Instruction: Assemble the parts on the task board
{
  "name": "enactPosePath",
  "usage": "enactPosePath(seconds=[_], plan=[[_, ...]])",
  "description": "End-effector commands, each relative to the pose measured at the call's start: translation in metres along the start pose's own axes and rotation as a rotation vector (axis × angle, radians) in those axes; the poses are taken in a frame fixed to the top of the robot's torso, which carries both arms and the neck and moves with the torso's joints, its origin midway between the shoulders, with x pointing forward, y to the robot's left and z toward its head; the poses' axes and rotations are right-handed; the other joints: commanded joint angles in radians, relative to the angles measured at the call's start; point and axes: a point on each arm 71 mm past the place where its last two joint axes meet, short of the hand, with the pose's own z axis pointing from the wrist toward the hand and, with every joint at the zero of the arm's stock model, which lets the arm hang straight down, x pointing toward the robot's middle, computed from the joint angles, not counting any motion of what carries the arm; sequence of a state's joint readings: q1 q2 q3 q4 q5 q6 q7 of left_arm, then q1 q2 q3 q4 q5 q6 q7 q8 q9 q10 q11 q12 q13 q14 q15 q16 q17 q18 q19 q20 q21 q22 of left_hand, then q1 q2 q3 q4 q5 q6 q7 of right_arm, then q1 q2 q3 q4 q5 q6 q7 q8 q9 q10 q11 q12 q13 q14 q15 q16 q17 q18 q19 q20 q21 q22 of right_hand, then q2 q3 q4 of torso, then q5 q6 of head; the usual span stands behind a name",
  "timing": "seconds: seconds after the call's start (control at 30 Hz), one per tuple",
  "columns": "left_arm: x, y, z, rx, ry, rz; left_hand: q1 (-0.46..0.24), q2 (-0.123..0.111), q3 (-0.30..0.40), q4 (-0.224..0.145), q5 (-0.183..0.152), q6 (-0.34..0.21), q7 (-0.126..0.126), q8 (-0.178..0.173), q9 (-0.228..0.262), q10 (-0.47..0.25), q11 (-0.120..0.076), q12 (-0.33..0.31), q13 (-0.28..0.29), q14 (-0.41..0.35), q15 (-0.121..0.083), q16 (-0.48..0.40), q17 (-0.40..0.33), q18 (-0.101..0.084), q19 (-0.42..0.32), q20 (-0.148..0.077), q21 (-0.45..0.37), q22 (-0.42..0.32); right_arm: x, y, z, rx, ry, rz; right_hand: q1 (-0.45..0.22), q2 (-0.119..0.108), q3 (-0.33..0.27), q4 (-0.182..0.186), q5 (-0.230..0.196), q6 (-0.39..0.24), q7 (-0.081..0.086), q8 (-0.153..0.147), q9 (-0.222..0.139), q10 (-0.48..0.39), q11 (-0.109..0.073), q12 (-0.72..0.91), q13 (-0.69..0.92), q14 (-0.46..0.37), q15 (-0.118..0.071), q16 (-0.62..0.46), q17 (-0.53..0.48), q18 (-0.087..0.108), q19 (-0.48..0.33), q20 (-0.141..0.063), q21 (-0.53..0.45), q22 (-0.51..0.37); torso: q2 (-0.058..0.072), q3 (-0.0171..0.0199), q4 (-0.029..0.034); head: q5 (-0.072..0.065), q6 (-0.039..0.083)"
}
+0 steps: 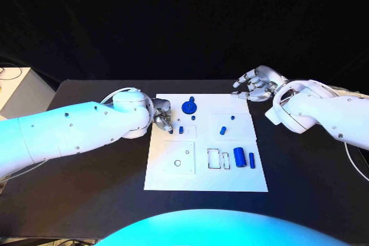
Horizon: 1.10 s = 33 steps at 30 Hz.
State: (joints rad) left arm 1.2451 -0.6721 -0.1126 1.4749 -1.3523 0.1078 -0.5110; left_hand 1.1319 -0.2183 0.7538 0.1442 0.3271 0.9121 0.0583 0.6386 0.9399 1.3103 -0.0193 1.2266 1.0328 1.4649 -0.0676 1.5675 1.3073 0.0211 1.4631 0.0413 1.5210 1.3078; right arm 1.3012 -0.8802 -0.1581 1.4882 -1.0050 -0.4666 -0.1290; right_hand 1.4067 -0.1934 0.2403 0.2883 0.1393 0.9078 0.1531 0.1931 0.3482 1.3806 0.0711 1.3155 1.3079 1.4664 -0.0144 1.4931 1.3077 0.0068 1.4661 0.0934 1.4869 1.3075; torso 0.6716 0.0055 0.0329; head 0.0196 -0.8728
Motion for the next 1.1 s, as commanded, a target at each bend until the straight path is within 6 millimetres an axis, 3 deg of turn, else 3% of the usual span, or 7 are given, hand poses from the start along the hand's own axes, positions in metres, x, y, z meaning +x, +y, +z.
enactPosePath(seconds=[0.03,1.1], plan=[[0.0001,-0.0004,-0.0001,0.000,-0.003,0.008,0.007,-0.001,0.159,-0.160,0.006,0.005,-0.002,0.004,0.001,0.005,0.000,0.005,0.000,0.106,-0.009,0.003,0.263,-0.001,0.060,-0.007,0.004,0.189,0.0007,0.0009,-0.0003,-0.013,0.007,-0.004,-0.010,0.000,0.005,0.000,0.005,-0.007,0.002,0.004,-0.001,-0.005,-0.001,-0.003,0.058,0.066,0.008,-0.006,0.121,0.014,0.067,0.003,-0.006,0.210,0.000,-0.0005,0.0006,0.000,0.000],[0.0016,-0.0027,0.0003,0.005,0.017,0.005,0.006,-0.004,0.160,-0.159,0.013,0.009,-0.004,0.003,0.000,0.012,-0.002,0.011,0.010,0.106,-0.010,0.003,0.263,-0.002,0.062,-0.007,0.006,0.193,0.0010,0.0011,-0.0001,-0.014,0.009,-0.004,-0.016,0.000,0.006,0.000,0.006,-0.007,0.002,0.005,0.000,-0.005,-0.001,-0.002,0.057,0.066,0.008,-0.006,0.121,0.014,0.068,0.003,-0.006,0.210,0.001,0.0003,0.0001,0.000,0.000]])
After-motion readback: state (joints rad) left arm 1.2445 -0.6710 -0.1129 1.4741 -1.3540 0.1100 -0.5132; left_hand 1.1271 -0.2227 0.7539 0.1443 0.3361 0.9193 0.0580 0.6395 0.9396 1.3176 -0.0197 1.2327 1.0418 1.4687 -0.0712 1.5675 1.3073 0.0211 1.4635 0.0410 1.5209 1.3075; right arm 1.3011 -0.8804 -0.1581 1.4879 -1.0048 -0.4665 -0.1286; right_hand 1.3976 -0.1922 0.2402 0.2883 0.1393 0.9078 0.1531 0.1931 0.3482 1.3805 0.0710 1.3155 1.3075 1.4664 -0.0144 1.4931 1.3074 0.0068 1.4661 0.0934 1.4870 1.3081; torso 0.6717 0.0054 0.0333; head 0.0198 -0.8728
